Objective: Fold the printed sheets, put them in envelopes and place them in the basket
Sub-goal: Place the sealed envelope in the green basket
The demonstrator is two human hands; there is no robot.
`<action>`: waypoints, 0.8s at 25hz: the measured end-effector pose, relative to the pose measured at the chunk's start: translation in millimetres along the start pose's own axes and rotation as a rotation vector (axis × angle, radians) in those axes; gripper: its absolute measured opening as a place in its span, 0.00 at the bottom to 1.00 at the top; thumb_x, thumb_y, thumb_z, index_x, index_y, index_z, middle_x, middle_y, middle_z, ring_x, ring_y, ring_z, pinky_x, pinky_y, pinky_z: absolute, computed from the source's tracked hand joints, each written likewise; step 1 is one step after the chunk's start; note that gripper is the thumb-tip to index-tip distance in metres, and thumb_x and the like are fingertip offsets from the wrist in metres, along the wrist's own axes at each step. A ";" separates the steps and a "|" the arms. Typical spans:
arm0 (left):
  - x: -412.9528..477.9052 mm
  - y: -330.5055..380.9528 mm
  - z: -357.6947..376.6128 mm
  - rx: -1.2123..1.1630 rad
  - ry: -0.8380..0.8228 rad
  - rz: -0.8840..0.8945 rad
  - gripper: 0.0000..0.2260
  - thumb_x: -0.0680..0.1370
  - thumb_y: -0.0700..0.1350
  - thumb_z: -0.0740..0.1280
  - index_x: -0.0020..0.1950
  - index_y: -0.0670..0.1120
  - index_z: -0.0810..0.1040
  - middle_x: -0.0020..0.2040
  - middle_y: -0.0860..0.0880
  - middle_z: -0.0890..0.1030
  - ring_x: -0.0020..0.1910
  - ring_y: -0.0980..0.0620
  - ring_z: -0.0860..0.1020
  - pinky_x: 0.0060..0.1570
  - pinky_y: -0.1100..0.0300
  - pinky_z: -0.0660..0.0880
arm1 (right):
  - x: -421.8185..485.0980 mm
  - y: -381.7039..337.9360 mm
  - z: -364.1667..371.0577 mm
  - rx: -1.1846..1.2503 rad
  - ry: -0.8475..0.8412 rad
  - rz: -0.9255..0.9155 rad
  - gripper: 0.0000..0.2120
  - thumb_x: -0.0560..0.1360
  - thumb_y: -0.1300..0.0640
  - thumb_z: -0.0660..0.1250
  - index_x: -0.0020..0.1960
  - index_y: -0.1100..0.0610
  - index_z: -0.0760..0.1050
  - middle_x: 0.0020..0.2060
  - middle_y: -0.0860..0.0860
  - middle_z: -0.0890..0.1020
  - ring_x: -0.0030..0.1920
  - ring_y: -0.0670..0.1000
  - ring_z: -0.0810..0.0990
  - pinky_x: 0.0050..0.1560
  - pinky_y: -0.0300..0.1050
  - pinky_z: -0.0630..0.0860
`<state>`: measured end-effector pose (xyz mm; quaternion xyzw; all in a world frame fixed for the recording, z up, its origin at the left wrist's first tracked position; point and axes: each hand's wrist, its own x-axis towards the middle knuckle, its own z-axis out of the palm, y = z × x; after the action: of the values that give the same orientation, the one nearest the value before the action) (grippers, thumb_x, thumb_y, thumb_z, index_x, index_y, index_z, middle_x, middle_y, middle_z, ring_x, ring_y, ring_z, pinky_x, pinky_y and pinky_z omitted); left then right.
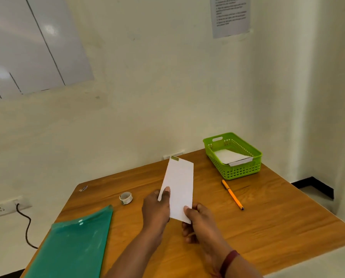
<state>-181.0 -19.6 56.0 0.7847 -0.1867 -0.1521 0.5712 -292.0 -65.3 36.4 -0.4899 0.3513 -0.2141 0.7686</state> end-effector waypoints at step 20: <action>92.2 78.9 182.2 -0.341 -0.389 -0.111 0.19 0.68 0.35 0.79 0.54 0.37 0.75 0.53 0.39 0.80 0.38 0.46 0.84 0.37 0.55 0.83 | 127.9 -164.8 -167.1 -0.836 0.549 -0.435 0.11 0.72 0.51 0.73 0.38 0.58 0.81 0.33 0.54 0.82 0.35 0.52 0.78 0.34 0.46 0.71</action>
<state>-191.3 -237.6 74.0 0.6423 -0.2213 -0.3605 0.6392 -330.2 -322.7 97.5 -0.7413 0.4847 -0.3302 0.3263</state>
